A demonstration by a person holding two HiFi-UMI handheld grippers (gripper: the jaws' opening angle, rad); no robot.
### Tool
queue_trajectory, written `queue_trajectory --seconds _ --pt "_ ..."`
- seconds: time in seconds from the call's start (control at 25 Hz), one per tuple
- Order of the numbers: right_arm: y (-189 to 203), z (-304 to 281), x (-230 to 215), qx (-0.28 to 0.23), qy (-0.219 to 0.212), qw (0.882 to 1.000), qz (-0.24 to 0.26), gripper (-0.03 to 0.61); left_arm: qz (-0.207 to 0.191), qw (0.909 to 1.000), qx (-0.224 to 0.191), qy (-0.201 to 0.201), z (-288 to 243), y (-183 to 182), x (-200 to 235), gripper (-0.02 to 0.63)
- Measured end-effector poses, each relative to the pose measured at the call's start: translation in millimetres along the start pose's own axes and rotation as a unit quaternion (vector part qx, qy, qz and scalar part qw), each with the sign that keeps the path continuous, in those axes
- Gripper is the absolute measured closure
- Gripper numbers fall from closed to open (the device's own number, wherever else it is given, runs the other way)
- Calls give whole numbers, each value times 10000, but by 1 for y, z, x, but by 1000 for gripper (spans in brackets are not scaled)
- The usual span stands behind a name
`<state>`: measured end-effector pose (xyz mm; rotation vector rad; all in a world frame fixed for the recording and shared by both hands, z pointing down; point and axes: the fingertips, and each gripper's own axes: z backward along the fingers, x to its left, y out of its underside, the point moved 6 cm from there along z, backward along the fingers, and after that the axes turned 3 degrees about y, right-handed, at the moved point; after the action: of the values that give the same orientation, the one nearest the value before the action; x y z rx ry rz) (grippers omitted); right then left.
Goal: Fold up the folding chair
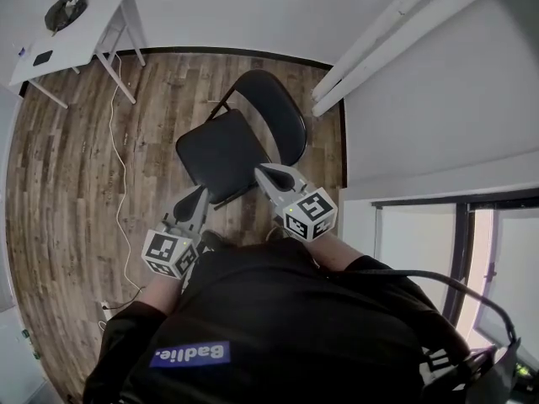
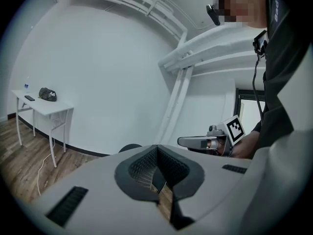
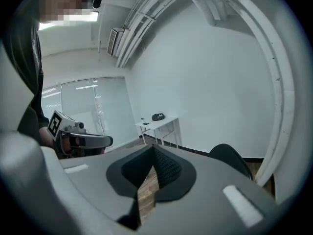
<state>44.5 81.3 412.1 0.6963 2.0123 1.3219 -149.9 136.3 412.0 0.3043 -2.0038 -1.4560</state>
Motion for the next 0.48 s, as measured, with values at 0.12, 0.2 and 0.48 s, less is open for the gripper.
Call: queue_trajectory --seconds 0.12,0.2,0.48 --pt "-3 -4 -16 5 -25 10000 17 578 -5 10000 18 -70 -13 -2 5 618" --pt "-4 -4 -31 12 -68 10000 7 578 -32 9999 26 -144 -25 -2 5 618" --pt "-5 -1 -106 187 -272 9990 295 578 87 9967 172 -790 -72 27 14 618"
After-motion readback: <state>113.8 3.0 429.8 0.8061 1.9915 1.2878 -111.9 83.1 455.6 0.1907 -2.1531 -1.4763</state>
